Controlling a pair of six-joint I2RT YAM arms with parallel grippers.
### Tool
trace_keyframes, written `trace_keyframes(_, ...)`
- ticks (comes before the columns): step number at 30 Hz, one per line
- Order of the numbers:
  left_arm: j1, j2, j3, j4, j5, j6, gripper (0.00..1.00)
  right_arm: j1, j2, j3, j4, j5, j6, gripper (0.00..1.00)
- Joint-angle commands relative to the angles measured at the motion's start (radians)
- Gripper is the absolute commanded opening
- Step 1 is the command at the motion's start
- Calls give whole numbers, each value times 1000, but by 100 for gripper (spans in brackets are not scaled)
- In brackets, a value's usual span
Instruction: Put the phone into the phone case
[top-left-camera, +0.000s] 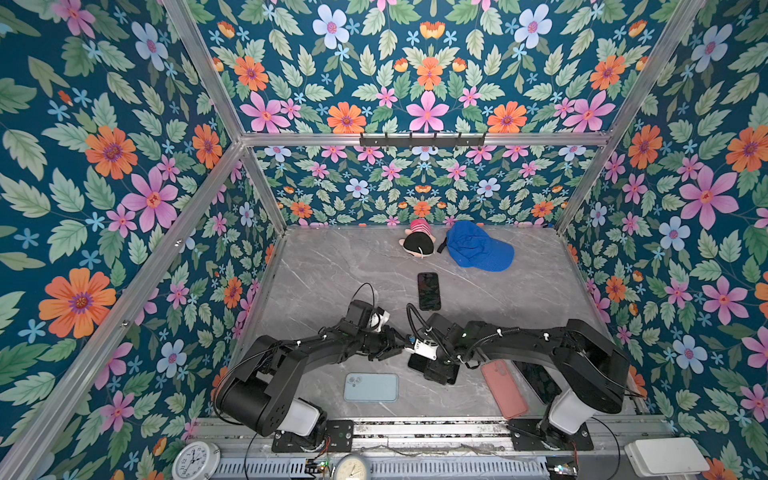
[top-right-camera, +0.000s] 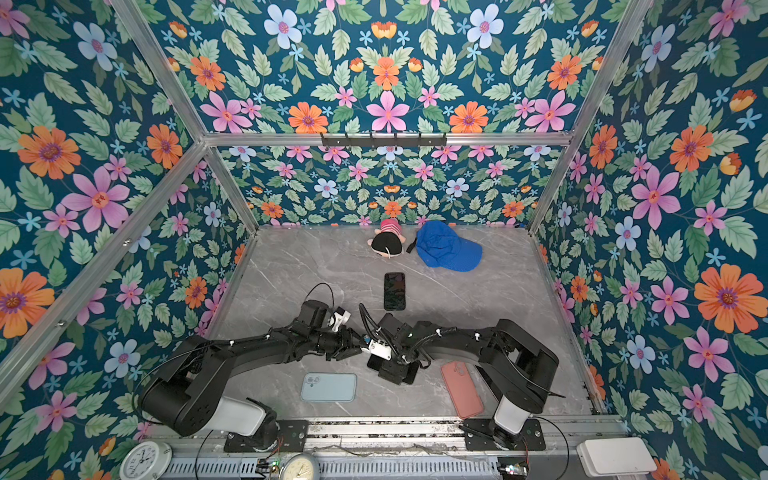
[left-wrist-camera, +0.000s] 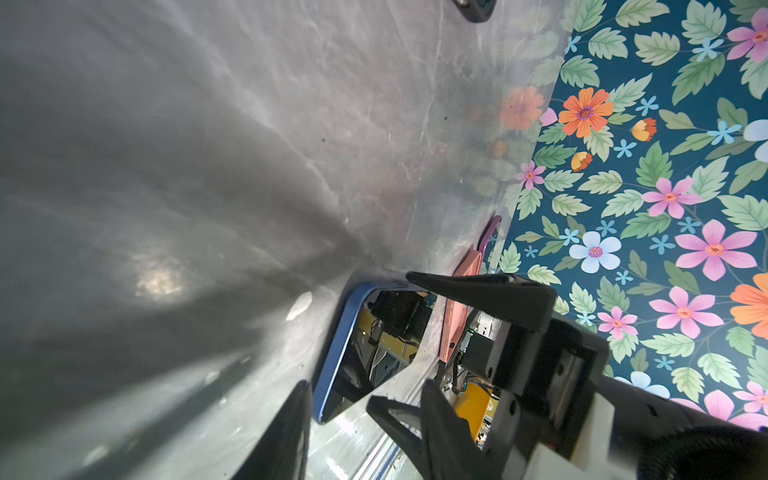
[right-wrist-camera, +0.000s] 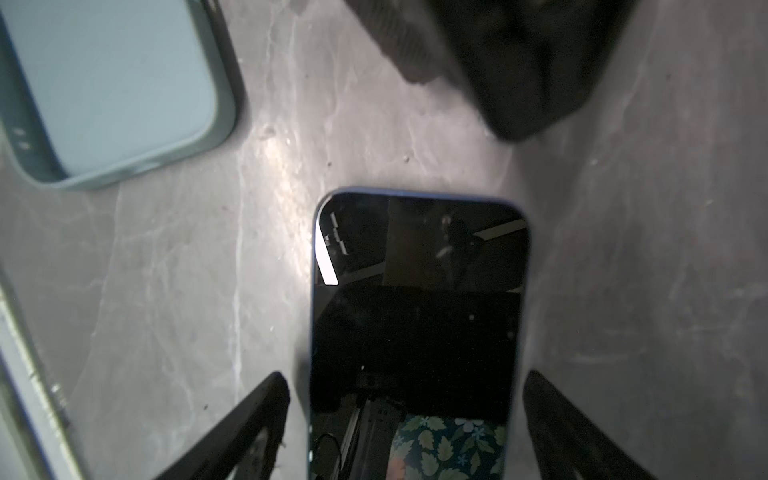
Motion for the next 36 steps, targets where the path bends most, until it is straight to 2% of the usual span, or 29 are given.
trace_keyframes(1,-1,7,6,-1,-6,11,45,0,-19,24,-151,23,-9,92)
trace_keyframes(8,-1,29,3,10,-4,11,44,1,4,21,-157,8,16,93)
trace_keyframes(13,-1,20,6,-1,-7,14,44,5,85,24,-131,22,25,93)
trace_keyframes(15,-1,17,5,-5,-9,13,44,6,90,26,-130,30,22,89)
trace_keyframes(18,-1,21,4,-5,-11,14,44,5,88,36,-139,5,21,76)
trace_keyframes(21,-1,20,6,-7,-11,16,44,2,87,39,-138,-6,26,68)
trace_keyframes(27,1,32,6,-8,-10,26,43,-6,63,28,-114,6,30,66)
trace_keyframes(36,1,52,-89,326,105,-121,42,-51,22,27,-53,-21,10,65)
